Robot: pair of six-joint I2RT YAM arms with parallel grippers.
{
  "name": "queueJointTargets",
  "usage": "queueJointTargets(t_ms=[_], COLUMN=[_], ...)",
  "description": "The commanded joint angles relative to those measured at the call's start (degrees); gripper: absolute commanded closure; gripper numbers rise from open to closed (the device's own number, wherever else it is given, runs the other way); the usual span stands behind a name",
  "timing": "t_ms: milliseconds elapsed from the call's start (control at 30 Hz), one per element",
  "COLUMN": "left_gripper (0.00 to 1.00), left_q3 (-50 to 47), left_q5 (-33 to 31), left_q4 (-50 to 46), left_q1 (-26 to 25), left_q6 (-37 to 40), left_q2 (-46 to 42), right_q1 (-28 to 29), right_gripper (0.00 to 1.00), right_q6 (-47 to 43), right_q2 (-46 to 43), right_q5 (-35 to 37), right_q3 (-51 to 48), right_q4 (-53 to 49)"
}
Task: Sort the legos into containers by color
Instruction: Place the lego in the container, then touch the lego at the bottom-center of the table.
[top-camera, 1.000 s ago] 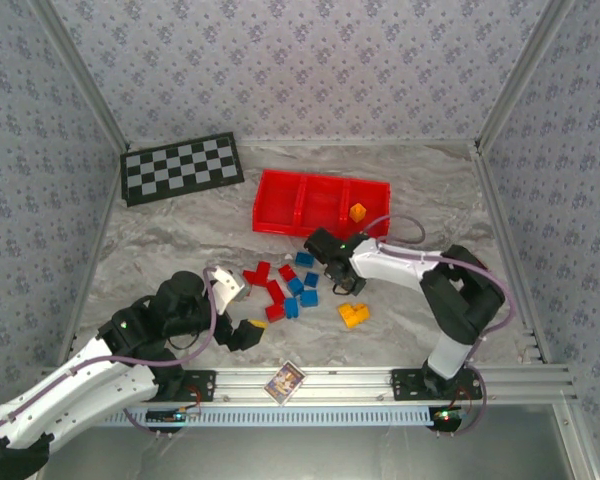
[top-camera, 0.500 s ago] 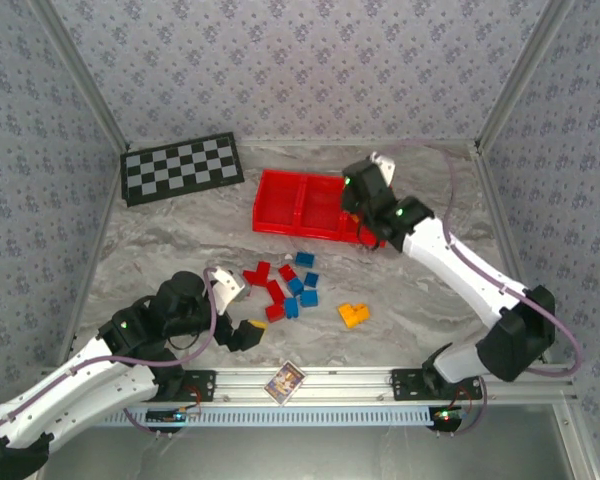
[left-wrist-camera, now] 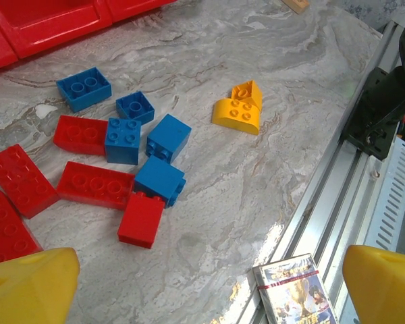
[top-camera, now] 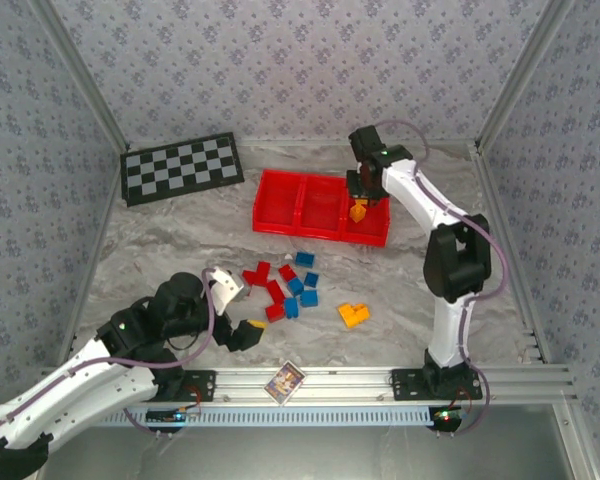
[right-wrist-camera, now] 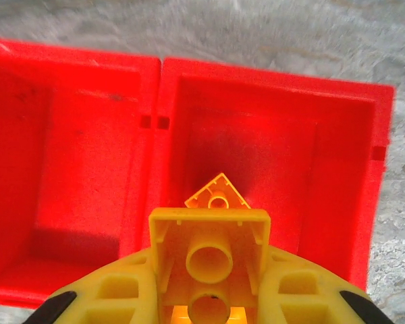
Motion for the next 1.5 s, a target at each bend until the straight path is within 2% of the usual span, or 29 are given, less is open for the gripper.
queueJointTargets(t_ms=[0, 267, 667, 867, 1033, 1233, 1467], left_gripper=[0.00, 0.00, 0.00, 0.00, 0.00, 0.00, 0.00], left_q3=[-0.12, -0.11, -0.03, 0.15, 0.31, 0.16, 0.06], left_q5=[-0.95, -1.01, -1.82, -2.02, -6.09, -6.34, -6.09], left_q4=[0.46, 0.49, 0.35, -0.01, -0.85, -0.78, -0.60], left_q1=[-0.75, -1.27, -1.28, -1.27, -1.27, -1.34, -1.31], left_q6=[0.41, 0.30, 0.33, 1.02, 0.78, 0.92, 0.90], left_q2=[-0.58, -0.41, 0.28, 0.57, 0.39, -1.39, -2.08], right_q1=[-0.65, -2.75, -3.24, -3.18, -1.99, 0.11, 5.01], right_gripper=[0.91, 0.86, 0.51, 0.40, 0.32, 0.25, 0.25], right_q6=[-3.84, -3.71, -3.47, -1.83, 0.83, 5.01, 12.68], right_q2=[3.59, 6.23, 5.12, 1.95, -5.49, -18.50, -32.51], right_q5=[1.72, 4.00, 4.23, 3.31, -0.07, -6.14, -8.41], right_q3=[4.58, 4.54, 3.59, 3.00, -3.57, -17.81, -33.60], right_q4=[-7.15, -8.58, -9.67, -10.59, -8.55, -5.57, -7.02])
